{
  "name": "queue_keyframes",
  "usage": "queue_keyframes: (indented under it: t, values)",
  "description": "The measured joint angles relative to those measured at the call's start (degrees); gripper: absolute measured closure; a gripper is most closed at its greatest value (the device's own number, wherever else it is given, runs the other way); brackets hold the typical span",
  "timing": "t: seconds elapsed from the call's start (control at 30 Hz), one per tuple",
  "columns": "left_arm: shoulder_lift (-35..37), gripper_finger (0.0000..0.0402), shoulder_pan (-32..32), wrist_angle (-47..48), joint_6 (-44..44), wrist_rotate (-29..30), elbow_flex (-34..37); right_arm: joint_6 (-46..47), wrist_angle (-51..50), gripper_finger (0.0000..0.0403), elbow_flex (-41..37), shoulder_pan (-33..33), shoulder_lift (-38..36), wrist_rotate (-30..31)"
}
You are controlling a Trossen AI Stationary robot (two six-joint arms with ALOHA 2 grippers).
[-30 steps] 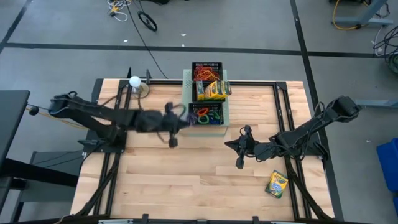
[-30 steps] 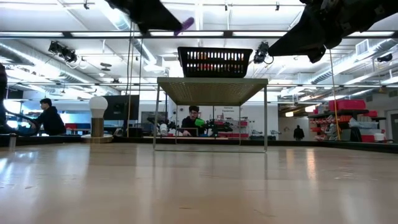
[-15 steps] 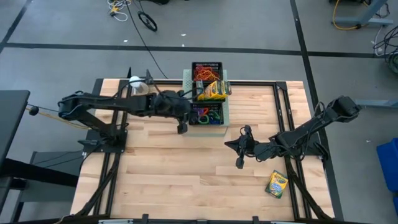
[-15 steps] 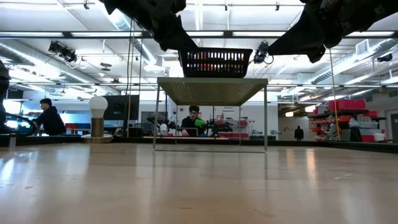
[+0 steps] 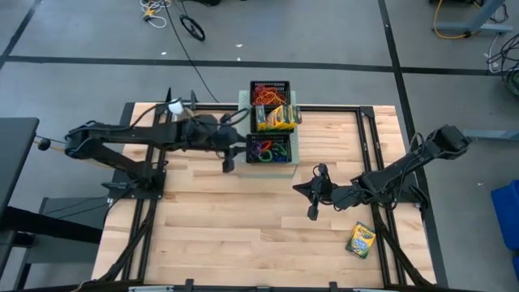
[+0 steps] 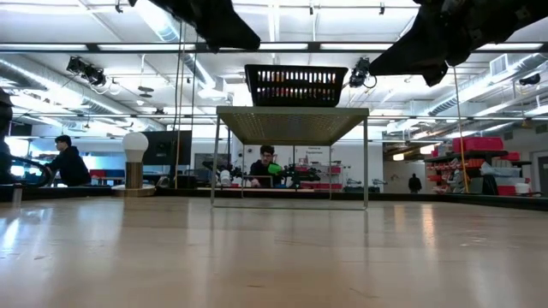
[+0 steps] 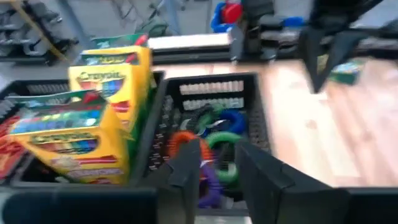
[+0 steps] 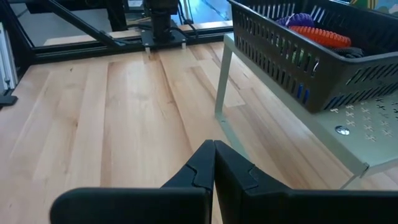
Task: Pick & Place Office Desk Supplies
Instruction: Put the yellow crayon box into the middle black bin on the shelf
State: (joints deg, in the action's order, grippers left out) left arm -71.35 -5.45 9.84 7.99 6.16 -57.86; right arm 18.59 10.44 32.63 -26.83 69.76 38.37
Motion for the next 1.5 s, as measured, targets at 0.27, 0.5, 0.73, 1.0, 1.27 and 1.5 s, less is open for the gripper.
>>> queue_keyframes:
  t: [0.27,0.5,0.73,1.0,1.27,1.5]
  values:
    - [10.2,0.0382,5.5,-11.8,-2.8,-1.1,16.4,0.0,-0.4,0.0392,-0.1,1.0,0.0,-1.4]
    - [17.7,0.0387,9.7,-35.8,-4.9,2.5,34.6,0.3,-0.9,0.0391,-0.1,2.5,0.0,-2.9]
    - [18.4,0.0380,9.4,-56.5,-5.1,7.2,49.1,2.5,-2.4,0.0391,-0.1,2.7,0.0,-6.7]
    - [18.2,0.0381,8.0,-62.4,-7.6,7.9,55.7,17.3,-27.4,0.0391,6.4,1.0,0.1,-9.0]
    - [18.2,0.0380,8.0,-62.6,-6.8,8.3,55.9,34.8,-56.0,0.0391,21.3,-6.5,9.7,-15.3]
    - [18.2,0.0381,8.0,-64.1,-6.6,10.4,55.9,54.4,-74.6,0.0342,32.5,-16.1,20.8,-28.5]
